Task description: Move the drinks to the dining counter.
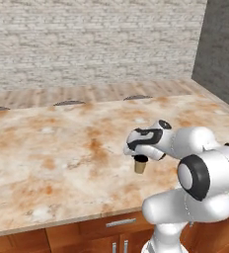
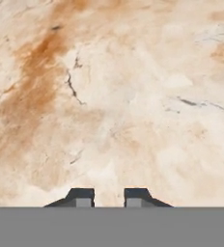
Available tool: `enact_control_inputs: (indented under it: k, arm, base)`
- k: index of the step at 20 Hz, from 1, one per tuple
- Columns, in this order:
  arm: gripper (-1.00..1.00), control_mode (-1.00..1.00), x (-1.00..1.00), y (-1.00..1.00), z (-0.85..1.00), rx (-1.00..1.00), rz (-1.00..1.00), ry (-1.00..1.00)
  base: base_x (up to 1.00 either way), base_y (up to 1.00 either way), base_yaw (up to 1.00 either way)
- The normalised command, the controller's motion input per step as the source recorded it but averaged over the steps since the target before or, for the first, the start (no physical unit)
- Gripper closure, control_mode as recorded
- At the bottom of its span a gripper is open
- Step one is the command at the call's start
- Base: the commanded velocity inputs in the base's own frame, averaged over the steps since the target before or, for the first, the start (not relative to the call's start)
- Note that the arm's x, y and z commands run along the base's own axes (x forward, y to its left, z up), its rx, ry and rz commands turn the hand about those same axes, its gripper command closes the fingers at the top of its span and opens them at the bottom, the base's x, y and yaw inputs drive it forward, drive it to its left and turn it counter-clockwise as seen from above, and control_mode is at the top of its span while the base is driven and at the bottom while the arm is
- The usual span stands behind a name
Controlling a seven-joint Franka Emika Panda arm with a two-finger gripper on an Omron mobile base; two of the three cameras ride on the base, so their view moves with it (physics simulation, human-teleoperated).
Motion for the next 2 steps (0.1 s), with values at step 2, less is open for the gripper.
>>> enact_control_inputs:
  k: [2]
  arm:
    - [1.00,-1.00,-0.17,0.00,-0.21,0.03,0.00,0.00]
  base:
    - [0.00,0.00,0.00]
